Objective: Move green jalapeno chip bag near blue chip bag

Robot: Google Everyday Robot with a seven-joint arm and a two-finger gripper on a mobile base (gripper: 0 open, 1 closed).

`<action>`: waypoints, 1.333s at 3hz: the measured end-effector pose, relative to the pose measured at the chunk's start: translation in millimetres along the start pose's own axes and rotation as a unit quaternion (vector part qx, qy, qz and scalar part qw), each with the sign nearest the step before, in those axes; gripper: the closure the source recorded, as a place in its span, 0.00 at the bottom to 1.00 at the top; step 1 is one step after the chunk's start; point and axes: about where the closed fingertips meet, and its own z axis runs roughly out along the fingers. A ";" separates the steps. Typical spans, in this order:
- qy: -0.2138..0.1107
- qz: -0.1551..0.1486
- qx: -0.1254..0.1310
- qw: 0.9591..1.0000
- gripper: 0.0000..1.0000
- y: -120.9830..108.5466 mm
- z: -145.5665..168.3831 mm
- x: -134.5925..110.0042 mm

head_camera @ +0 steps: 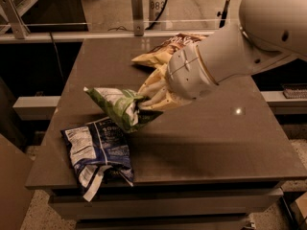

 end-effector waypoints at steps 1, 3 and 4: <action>-0.010 0.010 -0.015 1.000 0.35 6.5 9.3 3.1; -0.009 0.005 -0.017 1.000 0.00 6.9 10.3 -1.1; -0.009 0.005 -0.017 1.000 0.00 6.9 10.3 -1.1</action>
Offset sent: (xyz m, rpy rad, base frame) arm -0.0030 0.0031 -0.0097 0.0043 0.0346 0.0138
